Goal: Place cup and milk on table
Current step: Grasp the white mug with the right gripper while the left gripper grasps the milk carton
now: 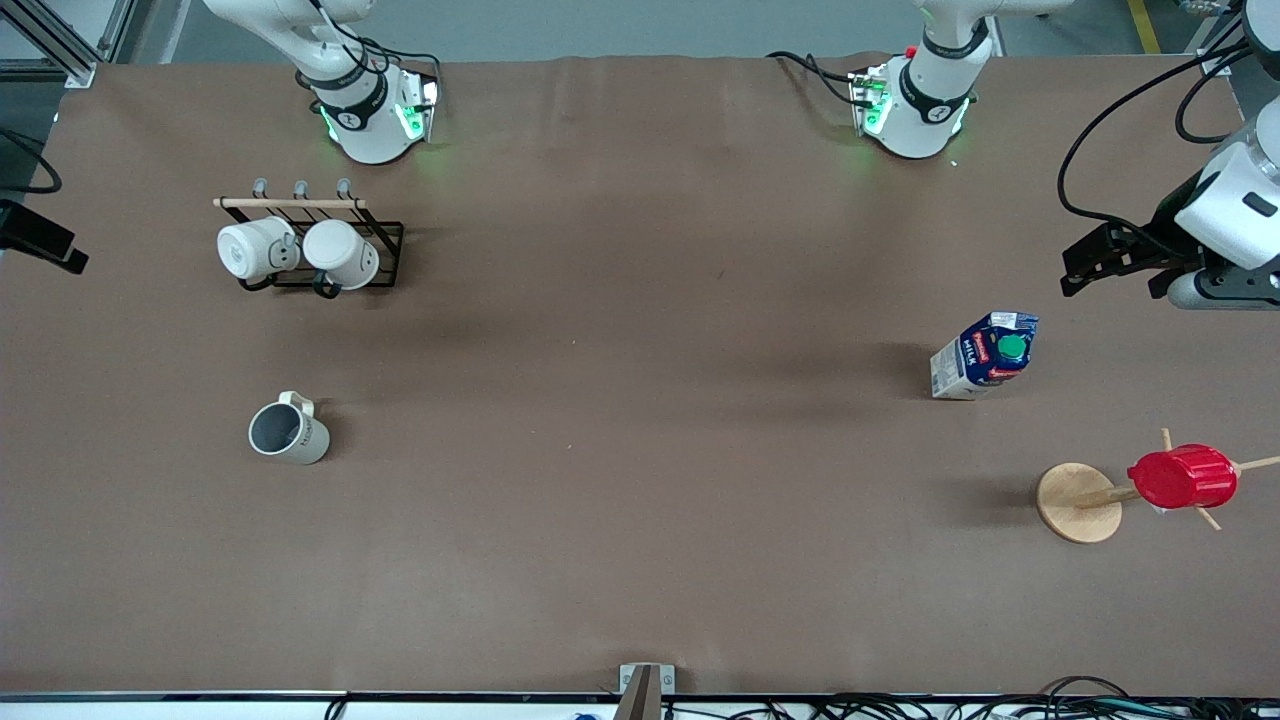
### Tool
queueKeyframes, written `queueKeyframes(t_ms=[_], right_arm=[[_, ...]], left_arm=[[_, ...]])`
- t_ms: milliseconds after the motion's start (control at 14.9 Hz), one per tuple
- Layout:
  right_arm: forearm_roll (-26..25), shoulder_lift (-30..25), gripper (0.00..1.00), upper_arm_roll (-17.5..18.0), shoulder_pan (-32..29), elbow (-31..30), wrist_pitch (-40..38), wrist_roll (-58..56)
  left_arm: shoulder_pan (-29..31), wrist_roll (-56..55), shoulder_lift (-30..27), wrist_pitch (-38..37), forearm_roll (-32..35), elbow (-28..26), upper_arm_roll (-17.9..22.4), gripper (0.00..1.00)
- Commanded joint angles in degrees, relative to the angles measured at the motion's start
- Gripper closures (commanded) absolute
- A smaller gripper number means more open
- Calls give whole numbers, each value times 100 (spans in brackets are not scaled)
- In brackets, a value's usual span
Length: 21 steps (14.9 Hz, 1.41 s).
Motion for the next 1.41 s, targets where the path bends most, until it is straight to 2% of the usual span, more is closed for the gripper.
queueKeyframes(t_ms=[0, 604, 738, 872, 1073, 1207, 1341], right_arm=[[5, -52, 0, 18, -2, -64, 19, -42], [22, -9, 0, 18, 33, -134, 10, -85], [22, 254, 0, 26, 41, -222, 202, -287], [13, 457, 0, 26, 77, -624, 850, -332], [13, 518, 0, 26, 94, -1782, 2254, -516], [13, 676, 0, 26, 121, -2417, 3240, -604], [13, 948, 0, 26, 129, -2656, 3778, -675]], left_arm=[[53, 74, -52, -114, 103, 53, -57, 1], [61, -93, 9, -114, 95, 89, -31, 2], [53, -251, 35, -105, 103, 45, -48, 1], [61, -305, 132, -27, 95, 9, -57, 1], [70, -313, 316, 245, 95, -104, -57, 0], [70, -313, 378, 683, 112, -437, -48, 0], [79, -313, 422, 1219, 217, -911, -48, 0]])
